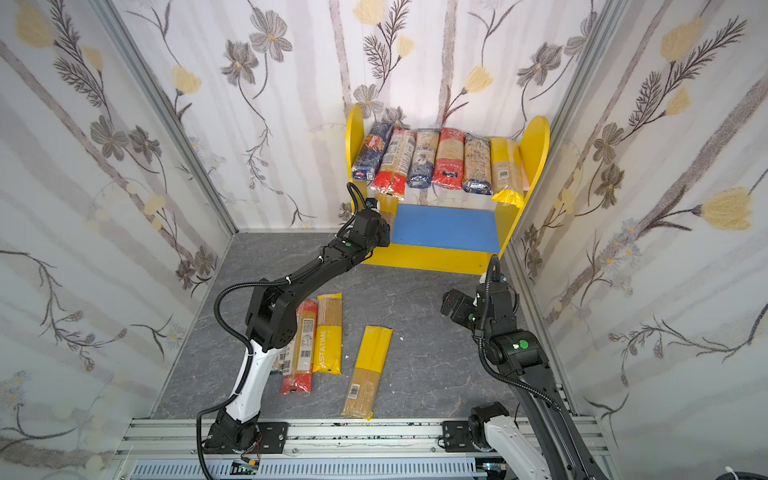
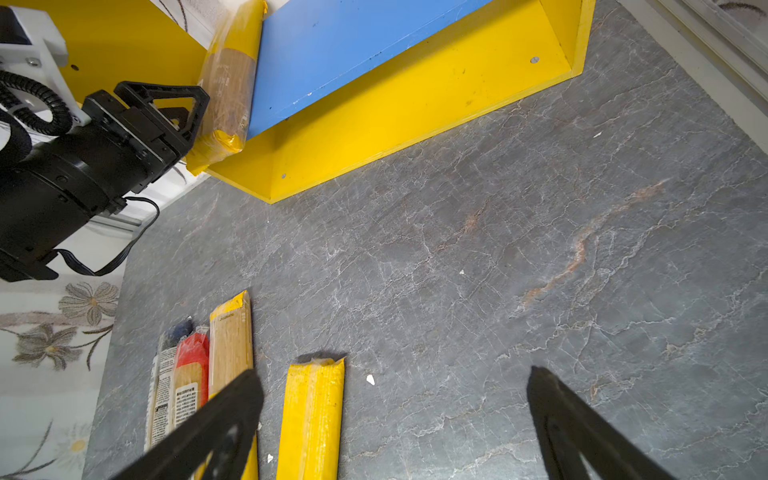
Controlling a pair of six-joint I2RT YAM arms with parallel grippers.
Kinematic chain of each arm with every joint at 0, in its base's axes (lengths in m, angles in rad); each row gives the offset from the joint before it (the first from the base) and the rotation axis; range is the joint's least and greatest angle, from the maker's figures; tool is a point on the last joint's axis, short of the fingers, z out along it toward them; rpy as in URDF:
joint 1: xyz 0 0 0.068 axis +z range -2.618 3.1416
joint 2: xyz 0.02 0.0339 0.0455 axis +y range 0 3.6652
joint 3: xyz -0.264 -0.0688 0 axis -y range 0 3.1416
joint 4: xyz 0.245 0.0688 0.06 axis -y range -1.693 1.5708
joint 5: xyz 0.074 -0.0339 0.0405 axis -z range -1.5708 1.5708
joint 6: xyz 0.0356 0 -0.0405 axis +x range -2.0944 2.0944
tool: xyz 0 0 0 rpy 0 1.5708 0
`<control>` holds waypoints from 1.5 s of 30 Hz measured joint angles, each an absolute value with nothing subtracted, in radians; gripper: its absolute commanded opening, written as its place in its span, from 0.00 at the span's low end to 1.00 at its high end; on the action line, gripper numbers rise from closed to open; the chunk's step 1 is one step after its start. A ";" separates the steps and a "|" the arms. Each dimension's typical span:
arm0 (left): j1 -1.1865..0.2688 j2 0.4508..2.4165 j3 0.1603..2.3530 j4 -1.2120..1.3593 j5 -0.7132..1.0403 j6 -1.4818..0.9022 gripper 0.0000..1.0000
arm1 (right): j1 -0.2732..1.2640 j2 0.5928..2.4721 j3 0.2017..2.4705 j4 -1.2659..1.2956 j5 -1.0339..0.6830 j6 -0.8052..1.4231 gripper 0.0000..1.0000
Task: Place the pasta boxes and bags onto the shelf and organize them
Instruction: 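Lower the bag onto the blue lower shelf with the left gripper, then open the left gripper and move it to the yellow bag nearest the robot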
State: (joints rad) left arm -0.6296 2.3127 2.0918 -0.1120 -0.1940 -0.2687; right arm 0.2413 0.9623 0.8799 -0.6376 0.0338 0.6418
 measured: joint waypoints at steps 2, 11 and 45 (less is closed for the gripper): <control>-0.630 2.312 2.087 -0.100 -0.186 -0.280 0.67 | 0.237 0.961 0.881 -0.642 0.034 0.635 1.00; -0.642 2.178 1.922 -0.086 -0.162 -0.322 0.80 | 0.229 0.948 0.889 -0.680 0.034 0.616 1.00; -1.402 1.172 0.611 -0.305 -0.551 -1.091 0.84 | 0.297 0.878 0.831 -0.721 -0.095 0.544 1.00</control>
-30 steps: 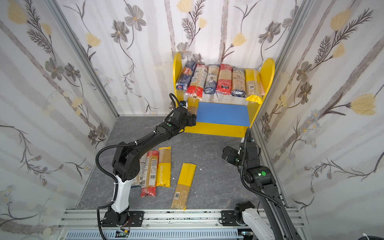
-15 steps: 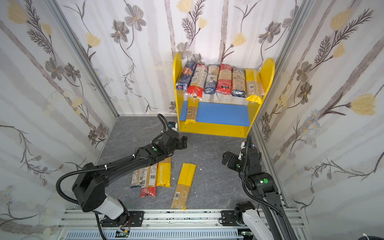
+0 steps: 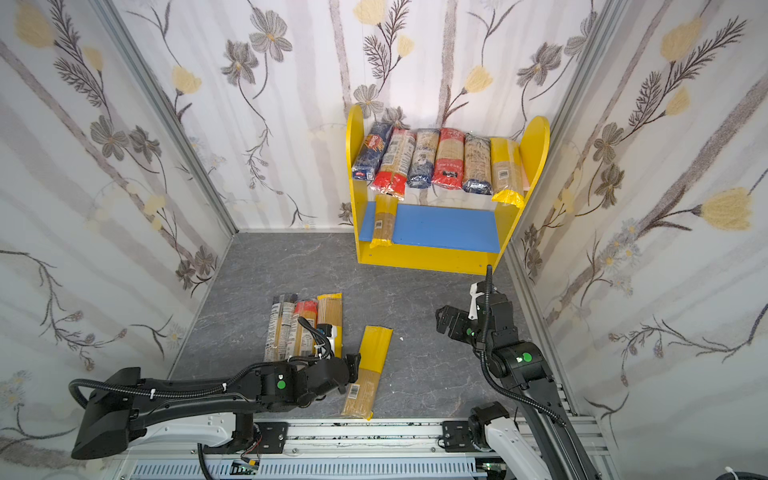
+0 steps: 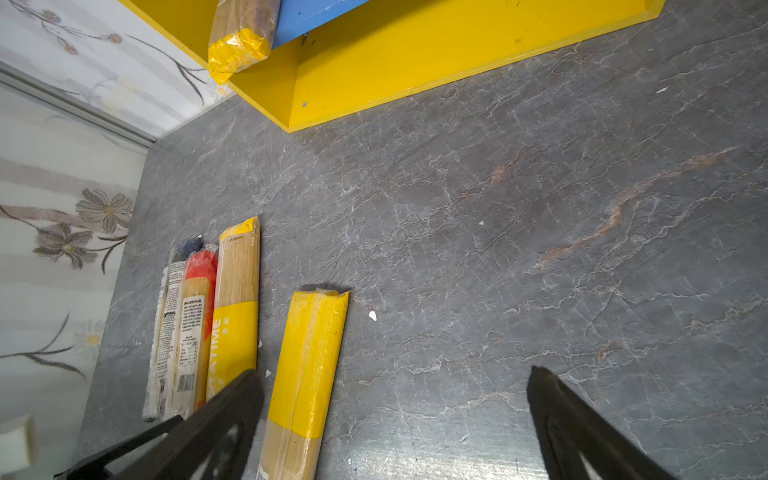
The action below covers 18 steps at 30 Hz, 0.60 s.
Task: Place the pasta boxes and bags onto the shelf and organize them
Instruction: 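Open the left gripper and move it to the yellow bag nearest the robot, then grasp the yellow-wrapped spaghetti bag with the left gripper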
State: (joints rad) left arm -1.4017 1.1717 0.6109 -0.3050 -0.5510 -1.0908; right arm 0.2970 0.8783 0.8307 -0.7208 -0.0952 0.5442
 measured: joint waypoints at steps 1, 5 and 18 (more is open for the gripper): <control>-1.439 1.190 0.610 -0.314 -0.553 -1.126 0.84 | 0.306 0.879 0.830 -0.720 -0.096 0.543 1.00; -1.563 1.281 0.611 -0.329 -0.552 -1.260 0.86 | 0.345 0.876 0.814 -0.721 -0.098 0.542 1.00; -1.618 1.382 0.636 -0.342 -0.533 -1.378 0.95 | 0.381 0.859 0.783 -0.721 -0.097 0.549 1.00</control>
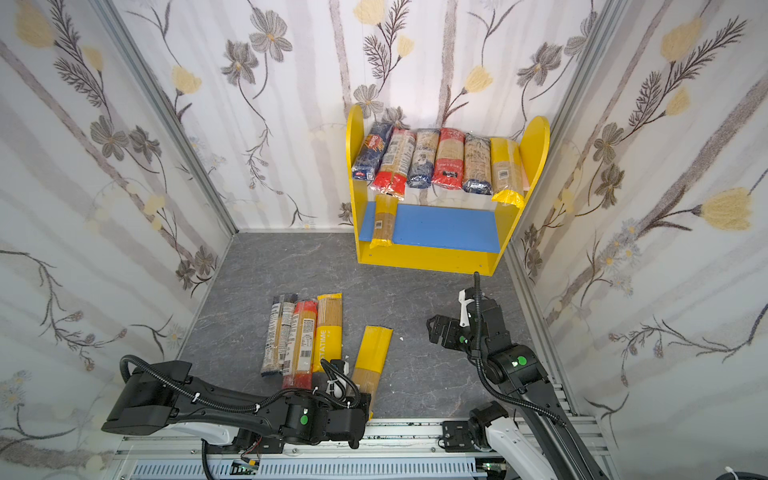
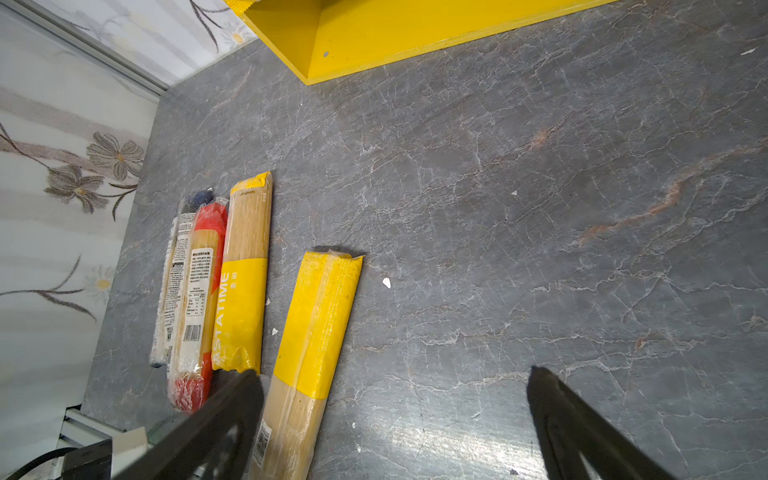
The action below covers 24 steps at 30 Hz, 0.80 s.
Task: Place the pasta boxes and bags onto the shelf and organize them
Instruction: 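Grasp the yellow-wrapped spaghetti bag with the left gripper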
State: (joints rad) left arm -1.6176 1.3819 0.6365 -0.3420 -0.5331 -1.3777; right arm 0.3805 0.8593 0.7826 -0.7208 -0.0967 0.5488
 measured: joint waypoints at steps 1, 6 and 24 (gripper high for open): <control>-1.612 1.393 0.641 -0.340 -0.526 -1.362 0.95 | 0.381 0.862 0.783 -0.721 -0.096 0.548 1.00; -1.561 1.464 0.679 -0.334 -0.488 -1.300 0.95 | 0.381 0.871 0.784 -0.721 -0.094 0.544 1.00; -1.451 1.584 0.738 -0.237 -0.406 -1.115 0.37 | 0.367 0.929 0.806 -0.722 -0.080 0.476 1.00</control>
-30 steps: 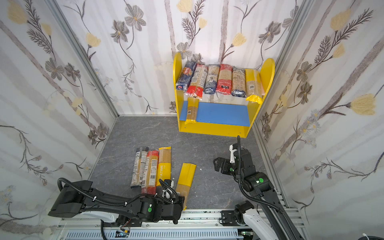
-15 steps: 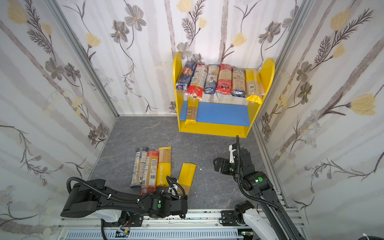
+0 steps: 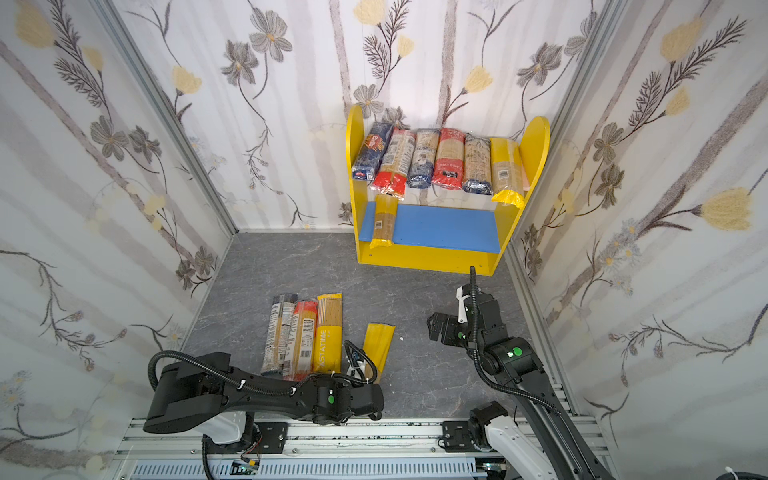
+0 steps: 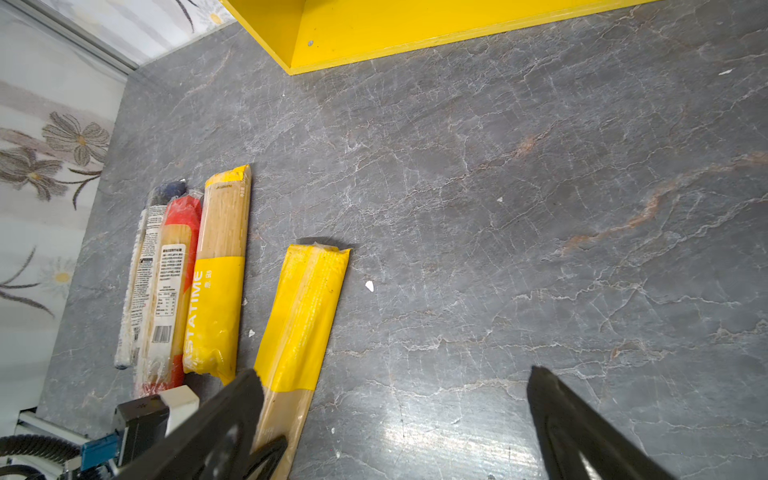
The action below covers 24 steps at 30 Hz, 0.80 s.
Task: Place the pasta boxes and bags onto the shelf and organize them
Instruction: 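Grasp the yellow-wrapped spaghetti bag with the left gripper, then lift the yellow bag and carry it to the blue lower shelf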
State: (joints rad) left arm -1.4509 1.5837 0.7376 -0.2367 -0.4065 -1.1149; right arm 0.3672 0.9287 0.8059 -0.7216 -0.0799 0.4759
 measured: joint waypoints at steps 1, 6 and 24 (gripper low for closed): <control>-1.448 1.581 0.738 -0.235 -0.402 -1.103 0.36 | 0.366 0.931 0.806 -0.722 -0.080 0.469 1.00; -1.412 1.560 0.744 -0.237 -0.368 -1.076 0.00 | 0.344 0.941 0.807 -0.719 -0.084 0.453 1.00; -1.214 1.529 0.964 -0.307 -0.307 -0.813 0.00 | 0.257 0.996 0.838 -0.666 -0.125 0.452 1.00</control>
